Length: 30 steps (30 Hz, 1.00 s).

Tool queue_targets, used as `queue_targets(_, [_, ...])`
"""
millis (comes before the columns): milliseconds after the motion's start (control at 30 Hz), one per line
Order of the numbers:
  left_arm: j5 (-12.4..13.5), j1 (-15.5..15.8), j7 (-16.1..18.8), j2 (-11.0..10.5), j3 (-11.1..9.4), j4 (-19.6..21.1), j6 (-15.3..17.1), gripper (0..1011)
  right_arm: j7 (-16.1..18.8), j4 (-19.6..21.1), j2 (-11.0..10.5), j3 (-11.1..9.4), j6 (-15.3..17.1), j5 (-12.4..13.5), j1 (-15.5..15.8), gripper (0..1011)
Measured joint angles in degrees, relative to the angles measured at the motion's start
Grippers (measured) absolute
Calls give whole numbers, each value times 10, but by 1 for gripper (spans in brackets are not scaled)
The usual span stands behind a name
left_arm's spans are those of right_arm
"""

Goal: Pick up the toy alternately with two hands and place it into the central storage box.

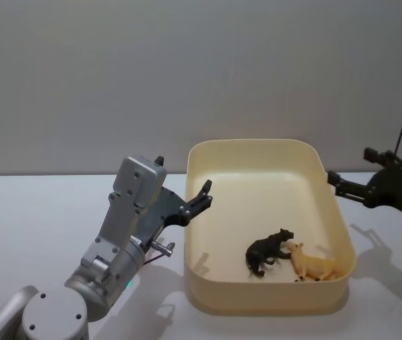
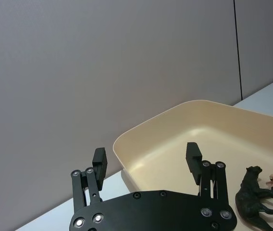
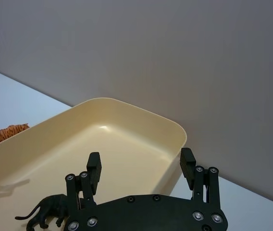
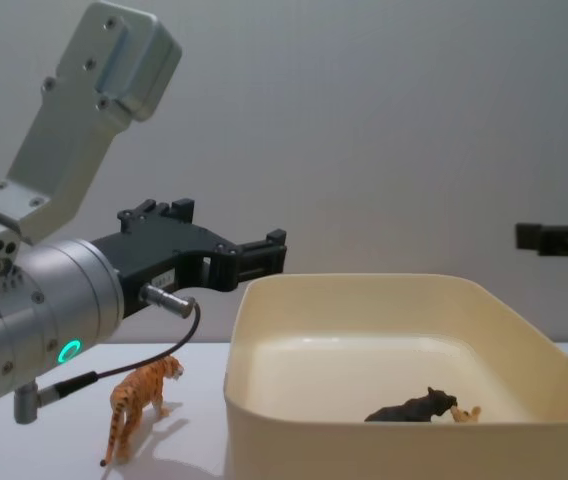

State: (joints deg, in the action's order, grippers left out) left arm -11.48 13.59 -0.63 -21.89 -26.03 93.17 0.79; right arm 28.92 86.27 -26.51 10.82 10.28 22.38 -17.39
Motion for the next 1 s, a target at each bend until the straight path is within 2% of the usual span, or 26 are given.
queue_targets(333, [-7,-7,3,-6,3,13,1,1001,-23,31,-20,-16,-2,27,26,1001])
queue_targets(567, [-21,-27,25,-21,8,46,10,1001,-31,41,-28,-22,-2,36,36,1001])
queue_targets(800, [-44,-51,59,-38,14,82,36,1001,-35,48,-32,-25,-3,41,41,1001])
queue_targets(1000, [-67,-65,80,-47,21,106,77,1001,-38,51,-34,-27,-3,45,44,1001])
